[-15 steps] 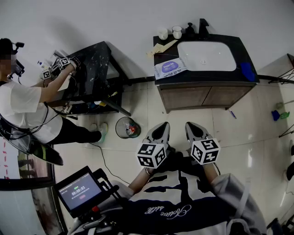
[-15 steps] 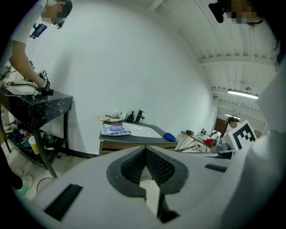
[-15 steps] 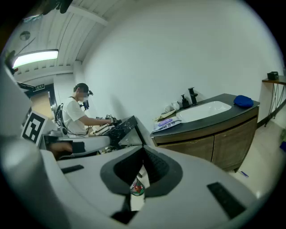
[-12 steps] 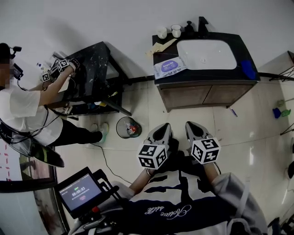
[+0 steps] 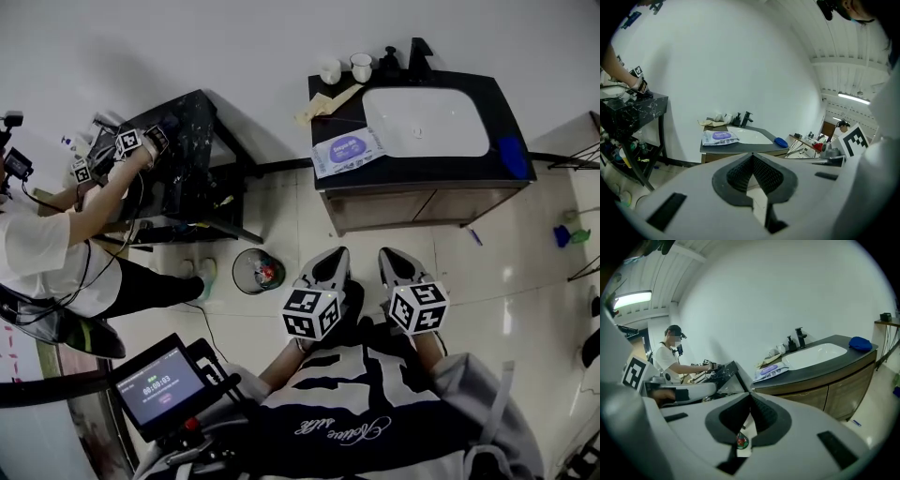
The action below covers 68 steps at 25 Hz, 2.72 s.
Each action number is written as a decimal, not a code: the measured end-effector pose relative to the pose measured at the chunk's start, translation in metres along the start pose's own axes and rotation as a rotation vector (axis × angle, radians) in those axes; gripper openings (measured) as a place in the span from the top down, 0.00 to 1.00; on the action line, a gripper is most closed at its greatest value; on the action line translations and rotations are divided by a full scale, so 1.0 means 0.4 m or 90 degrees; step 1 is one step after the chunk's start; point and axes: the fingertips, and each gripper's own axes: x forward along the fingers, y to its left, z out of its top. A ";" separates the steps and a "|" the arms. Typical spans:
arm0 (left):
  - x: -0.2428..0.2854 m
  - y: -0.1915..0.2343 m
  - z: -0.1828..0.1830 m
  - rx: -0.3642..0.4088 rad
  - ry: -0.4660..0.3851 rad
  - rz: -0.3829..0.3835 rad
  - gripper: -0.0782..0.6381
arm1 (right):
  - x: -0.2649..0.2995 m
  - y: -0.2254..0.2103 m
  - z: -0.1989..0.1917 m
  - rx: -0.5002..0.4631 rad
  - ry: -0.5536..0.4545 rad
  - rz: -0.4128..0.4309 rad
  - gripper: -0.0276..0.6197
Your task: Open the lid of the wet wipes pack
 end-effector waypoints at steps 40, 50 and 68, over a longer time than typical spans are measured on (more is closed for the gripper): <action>0.425 0.410 0.164 -0.129 0.071 0.042 0.89 | 0.520 -0.140 0.309 -0.051 0.082 0.072 0.96; 0.536 0.450 0.077 -0.214 0.103 0.129 0.89 | 0.627 -0.227 0.272 -0.224 0.208 0.204 0.96; 0.585 0.473 0.016 -0.291 0.121 0.201 0.89 | 0.704 -0.191 0.164 -0.682 0.337 0.434 0.87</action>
